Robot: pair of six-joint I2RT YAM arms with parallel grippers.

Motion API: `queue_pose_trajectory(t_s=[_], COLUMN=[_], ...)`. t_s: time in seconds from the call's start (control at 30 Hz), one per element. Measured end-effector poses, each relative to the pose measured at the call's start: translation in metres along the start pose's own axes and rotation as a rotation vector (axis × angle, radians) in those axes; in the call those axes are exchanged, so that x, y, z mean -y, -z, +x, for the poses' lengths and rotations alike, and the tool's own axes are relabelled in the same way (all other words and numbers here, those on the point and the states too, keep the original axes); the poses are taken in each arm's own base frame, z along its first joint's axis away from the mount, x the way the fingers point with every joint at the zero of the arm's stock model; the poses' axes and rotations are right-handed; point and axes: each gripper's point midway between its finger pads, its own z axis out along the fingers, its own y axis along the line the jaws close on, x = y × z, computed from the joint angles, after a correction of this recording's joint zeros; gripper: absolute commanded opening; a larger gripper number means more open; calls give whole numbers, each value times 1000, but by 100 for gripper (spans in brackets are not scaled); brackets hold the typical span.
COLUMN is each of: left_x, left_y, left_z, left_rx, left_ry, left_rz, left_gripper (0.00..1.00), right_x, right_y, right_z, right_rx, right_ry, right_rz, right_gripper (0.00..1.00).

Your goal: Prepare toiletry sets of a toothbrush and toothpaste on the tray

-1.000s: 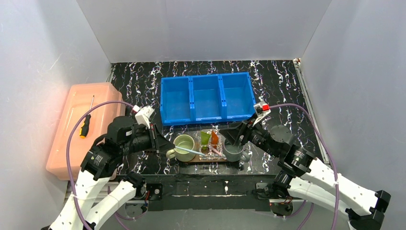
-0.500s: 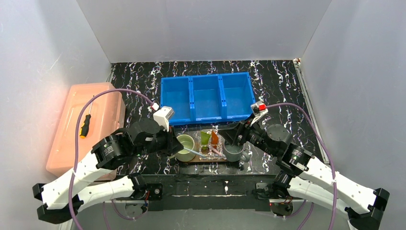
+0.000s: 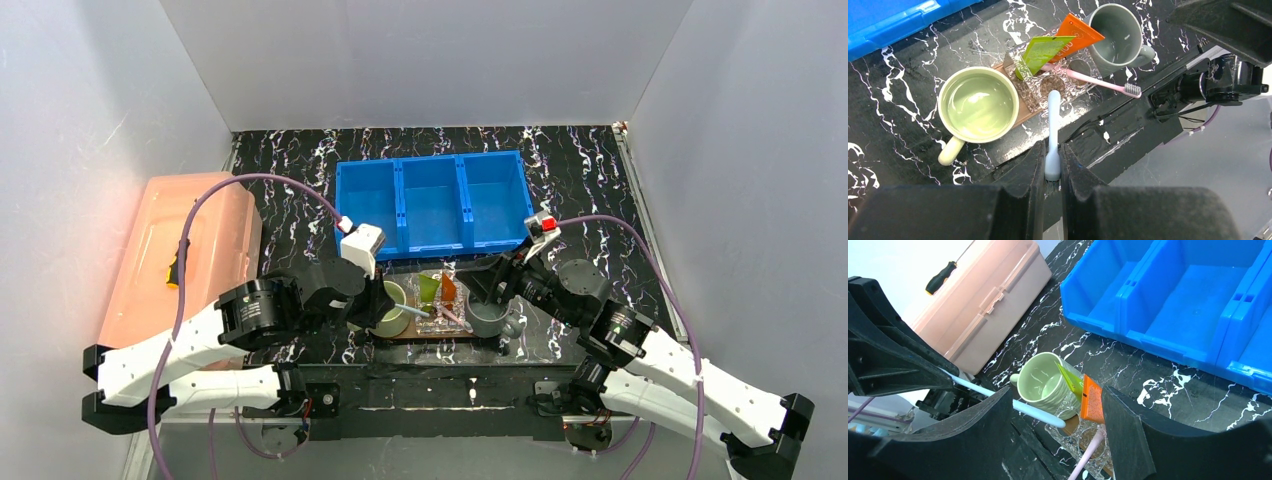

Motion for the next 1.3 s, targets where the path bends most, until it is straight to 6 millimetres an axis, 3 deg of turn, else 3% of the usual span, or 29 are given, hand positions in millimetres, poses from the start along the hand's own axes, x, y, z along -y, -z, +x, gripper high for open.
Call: queue_pose_trajectory(t_s=[0.63,0.73,0.87,1.03,1.3], left_x=[11,18,21,24,27], left_y=[-27,-37,-48,-67,-75], left_z=[12,10,8,17,26], left_rx=[-24,-11,7,-16,-23], left_ry=[-93,-104,-120,-168,-237], left_rz=[-78,-84,-111,-155,-185], left_gripper=[0,0,0,0,0], right_x=[0,4,1,2,2], right_y=[7,7,11,14,16], right_z=[0,6,1,0,1], right_rx=[18,5,26,32,32], right_ry=[-1,-1,-2,5,13], right_rz=[-10,-3,-15,-18,-18], right_gripper=[73,74,74,74,74])
